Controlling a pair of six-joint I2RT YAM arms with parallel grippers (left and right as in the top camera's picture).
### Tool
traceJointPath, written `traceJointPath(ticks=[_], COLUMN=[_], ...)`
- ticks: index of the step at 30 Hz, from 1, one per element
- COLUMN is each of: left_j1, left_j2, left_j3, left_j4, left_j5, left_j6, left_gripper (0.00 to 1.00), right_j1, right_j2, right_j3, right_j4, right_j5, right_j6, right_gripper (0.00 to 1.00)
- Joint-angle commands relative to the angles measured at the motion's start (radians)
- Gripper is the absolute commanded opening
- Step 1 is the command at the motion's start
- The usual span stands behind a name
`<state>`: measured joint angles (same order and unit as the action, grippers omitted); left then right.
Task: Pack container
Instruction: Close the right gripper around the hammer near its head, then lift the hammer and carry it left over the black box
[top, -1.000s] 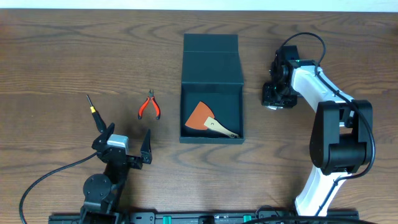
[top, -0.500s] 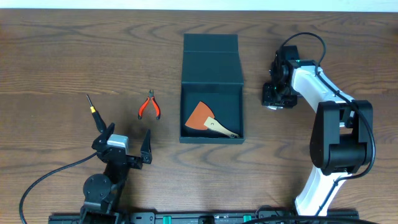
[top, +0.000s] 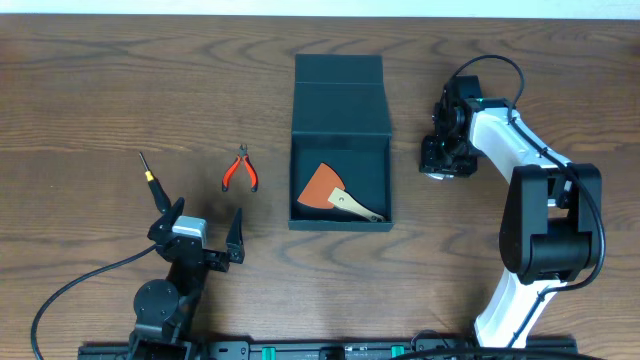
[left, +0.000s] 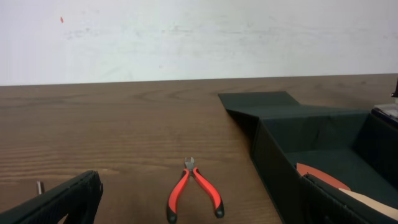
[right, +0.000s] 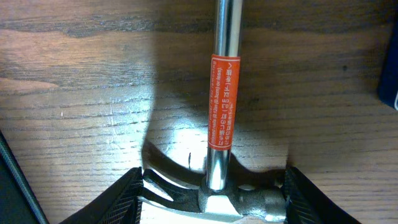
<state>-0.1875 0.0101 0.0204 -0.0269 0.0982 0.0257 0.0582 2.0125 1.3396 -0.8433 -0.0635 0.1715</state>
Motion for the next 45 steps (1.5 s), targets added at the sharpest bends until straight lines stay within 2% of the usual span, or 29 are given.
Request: traceJointPath(ticks=[1,26,45], left_j1=[-0.006,-0.006,-0.006], left_j2=[-0.006,-0.006,-0.006], left_j3=[-0.016,-0.016,-0.016], left_j4=[-0.036,-0.036,-0.036], left_j5=[0.022,0.022,0.022], left_j6=[-0.005,-0.005,-0.005], left_gripper=[0.99,0.99,0.99], right_j1=[-0.005,-0.005,0.0], right_j2=[-0.035,-0.177,-0.372], right_j3=[-0.011,0.0,0.001], right_j4=[-0.006,-0.006,-0.009], right_j5=[-0.023,-0.015,-0.024], right_j6=[-0.016,-0.039,-0.092], right_gripper=[0.22,0.2,0.18])
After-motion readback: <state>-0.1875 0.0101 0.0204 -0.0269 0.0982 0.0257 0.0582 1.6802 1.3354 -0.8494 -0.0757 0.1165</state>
